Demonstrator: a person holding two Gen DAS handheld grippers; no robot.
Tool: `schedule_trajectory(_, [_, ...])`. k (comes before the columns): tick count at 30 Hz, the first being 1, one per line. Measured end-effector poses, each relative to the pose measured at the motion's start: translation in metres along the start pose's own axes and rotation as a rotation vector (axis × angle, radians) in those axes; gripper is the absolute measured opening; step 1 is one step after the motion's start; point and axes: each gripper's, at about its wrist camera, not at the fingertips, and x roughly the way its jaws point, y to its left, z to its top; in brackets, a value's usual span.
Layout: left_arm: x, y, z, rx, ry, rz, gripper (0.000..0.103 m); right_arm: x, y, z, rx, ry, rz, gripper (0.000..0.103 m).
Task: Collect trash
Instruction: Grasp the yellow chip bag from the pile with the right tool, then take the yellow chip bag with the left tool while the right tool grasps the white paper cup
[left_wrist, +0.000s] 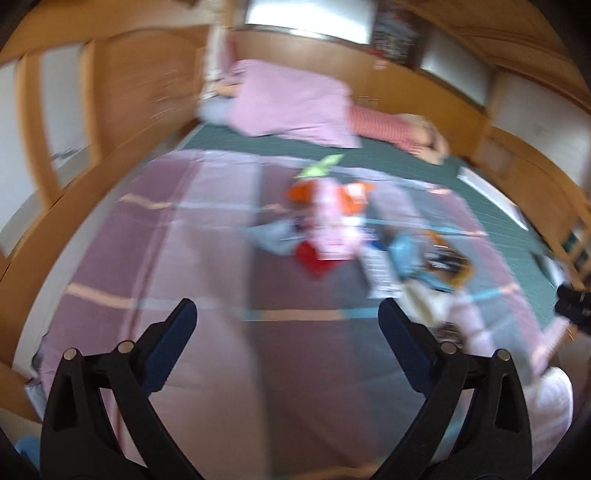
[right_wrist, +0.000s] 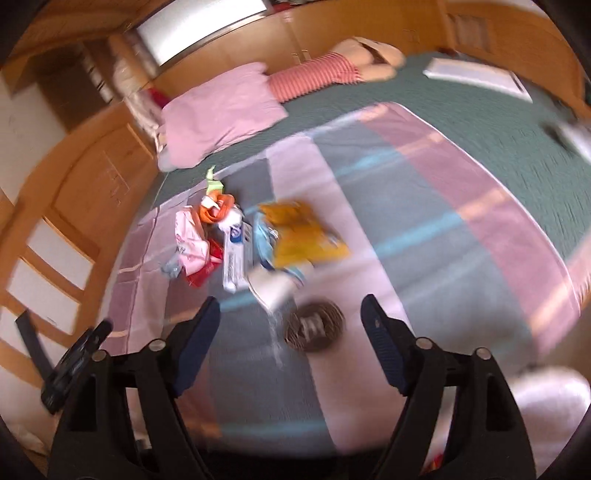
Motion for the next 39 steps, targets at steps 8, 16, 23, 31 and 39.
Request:
schedule_trajectory(8, [0.023,0.038,-0.012,-0.134,0.170,-0.036,0.099,0.140,0.024,0.040,-0.097,0.113,-0.231,0.083])
schedule_trajectory(16, [0.016,0.035,-0.017,-0.184,0.170,-0.066,0.099,0.142,0.013,0.028,-0.018,0.086,-0.198,0.006])
schedule_trajectory(23, [0.007,0.063,-0.021,-0.323,0.146,-0.022,0.099,0.095,0.090,0.008,-0.146,0.092,0.090,0.006])
schedule_trajectory(31, [0.007,0.099,-0.025,-0.464,0.159,0.048,0.099,0.123,0.171,-0.057,-0.425,0.339,0.224,0.072])
schedule_trajectory(39, [0.027,0.079,-0.028,-0.386,0.239,0.005,0.099,0.122,0.059,-0.001,0.055,0.153,0.058,0.083])
